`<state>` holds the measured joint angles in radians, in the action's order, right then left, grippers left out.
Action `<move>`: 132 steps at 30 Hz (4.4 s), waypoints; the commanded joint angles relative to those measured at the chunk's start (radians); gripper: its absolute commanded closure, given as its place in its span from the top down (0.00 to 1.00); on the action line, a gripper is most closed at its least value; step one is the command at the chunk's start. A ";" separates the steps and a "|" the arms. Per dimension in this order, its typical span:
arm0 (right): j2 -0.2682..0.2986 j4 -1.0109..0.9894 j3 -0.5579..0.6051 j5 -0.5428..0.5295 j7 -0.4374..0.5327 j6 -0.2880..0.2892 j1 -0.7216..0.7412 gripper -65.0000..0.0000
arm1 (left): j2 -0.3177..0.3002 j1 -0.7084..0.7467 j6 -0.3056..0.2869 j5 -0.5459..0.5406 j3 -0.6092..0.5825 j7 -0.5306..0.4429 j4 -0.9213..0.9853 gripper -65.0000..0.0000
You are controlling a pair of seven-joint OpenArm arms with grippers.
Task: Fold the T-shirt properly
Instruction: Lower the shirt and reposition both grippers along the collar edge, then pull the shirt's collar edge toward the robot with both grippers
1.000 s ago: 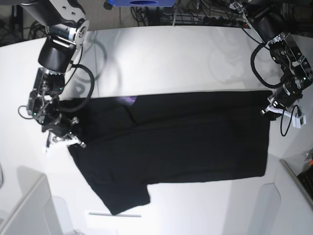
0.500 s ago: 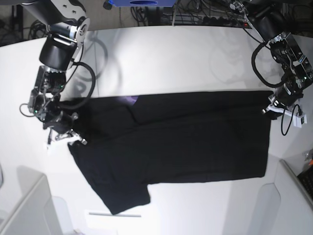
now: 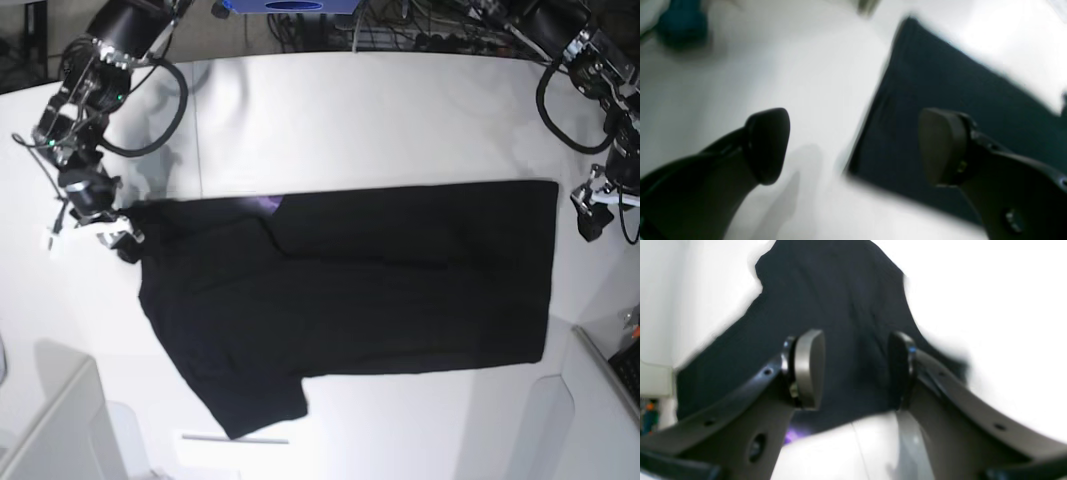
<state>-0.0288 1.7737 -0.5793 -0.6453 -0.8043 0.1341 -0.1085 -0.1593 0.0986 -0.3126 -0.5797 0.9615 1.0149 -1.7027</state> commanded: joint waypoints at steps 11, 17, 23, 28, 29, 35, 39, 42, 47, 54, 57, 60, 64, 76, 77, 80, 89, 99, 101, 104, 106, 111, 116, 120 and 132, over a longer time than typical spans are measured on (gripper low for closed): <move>-0.090 -0.100 -0.072 -0.017 0.079 0.009 -0.056 0.51 | 0.027 0.066 -0.092 -0.009 0.003 -0.017 0.140 0.89; -0.036 -0.285 -0.071 -0.015 0.159 0.008 0.013 0.51 | 0.027 0.057 -0.092 -0.004 0.003 -0.017 0.149 0.89; -0.018 -0.367 -0.071 -0.015 0.162 0.008 0.049 0.50 | 0.028 0.030 -0.090 -0.001 0.001 -0.017 0.154 0.89; -0.018 -0.369 -0.071 -0.015 0.162 0.008 0.063 0.50 | 0.023 -0.030 -0.087 -0.001 0.001 -0.017 0.260 0.89; -0.018 -0.369 -0.071 -0.015 0.162 0.008 0.063 0.49 | 0.023 -0.043 -0.087 -0.001 0.000 -0.017 0.280 0.89; -0.018 -0.369 -0.069 -0.015 0.162 0.008 0.059 0.49 | 0.023 -0.058 -0.087 -0.001 -0.060 -0.018 0.316 0.89; -0.018 -0.369 -0.066 -0.015 0.162 0.008 0.056 0.49 | 0.027 -0.064 -0.084 -0.001 -0.092 -0.061 0.319 0.88; -0.018 -0.369 -0.063 -0.015 0.164 0.008 0.056 0.49 | 0.027 -0.063 -0.036 -0.001 -0.144 -0.104 0.319 0.71; -0.018 -0.369 -0.071 -0.015 0.176 0.008 0.062 0.49 | 0.027 -0.063 -0.021 -0.001 -0.175 -0.110 0.321 0.11; -0.021 -0.369 -0.066 -0.017 0.274 0.014 0.051 0.00 | 0.019 -0.061 -0.023 -0.001 -0.175 -0.106 0.321 0.00; -0.024 -0.361 -0.072 -0.021 0.274 0.014 0.042 0.00 | -0.006 -0.029 -0.027 -0.006 -0.181 -0.106 0.318 0.00; -0.024 -0.335 -0.072 -0.021 0.274 0.014 0.016 0.00 | -0.027 0.016 -0.027 -0.007 -0.215 -0.106 0.306 0.00; -0.024 -0.266 -0.072 -0.021 0.271 0.014 -0.047 0.00 | -0.052 0.079 -0.030 -0.010 -0.232 -0.106 0.301 0.00; -0.027 -0.107 -0.072 -0.023 0.268 0.014 -0.224 0.00 | -0.066 0.237 -0.030 -0.010 -0.235 -0.110 0.175 0.00; -0.027 -0.094 -0.072 -0.026 0.268 0.014 -0.237 0.00 | -0.064 0.249 -0.030 -0.010 -0.235 -0.110 0.157 0.00; -0.027 -0.087 -0.072 -0.094 0.271 0.014 -0.282 0.00 | -0.061 0.280 -0.030 -0.010 -0.232 -0.112 0.111 0.00; -0.024 -0.082 -0.072 -0.140 0.273 0.014 -0.374 0.00 | -0.047 0.335 -0.030 -0.010 -0.229 -0.112 0.097 0.00; -0.026 -0.081 -0.074 -0.141 0.274 0.016 -0.457 0.00 | -0.046 0.430 -0.030 -0.095 -0.229 -0.113 0.099 0.00; -0.026 -0.081 -0.074 -0.141 0.274 0.016 -0.461 0.00 | -0.046 0.441 -0.030 -0.125 -0.229 -0.113 0.097 0.00; -0.026 -0.068 -0.074 -0.141 0.274 0.016 -0.474 0.00 | -0.046 0.462 -0.030 -0.135 -0.229 -0.113 0.097 0.00; -0.026 -0.054 -0.074 -0.141 0.274 0.016 -0.488 0.00 | -0.044 0.467 -0.030 -0.136 -0.229 -0.113 0.097 0.00; -0.026 -0.024 -0.072 -0.141 0.274 0.016 -0.501 0.00 | -0.043 0.488 -0.030 -0.138 -0.229 -0.113 0.097 0.00; -0.026 -0.022 -0.072 -0.141 0.274 0.016 -0.509 0.00 | -0.043 0.517 -0.030 -0.138 -0.227 -0.113 0.097 0.00; -0.026 -0.022 -0.072 -0.141 0.274 0.016 -0.514 0.00 | -0.043 0.536 -0.030 -0.138 -0.227 -0.113 0.097 0.00; -0.024 -0.022 -0.072 -0.138 0.267 0.016 -0.521 0.00 | -0.041 0.560 -0.030 -0.138 -0.227 -0.113 0.097 0.00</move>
<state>-0.0631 1.7329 -0.6460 -0.7784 -0.5529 0.1463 -0.6167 -0.1993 0.6369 -0.3672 -0.7769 0.7322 0.8371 -1.6104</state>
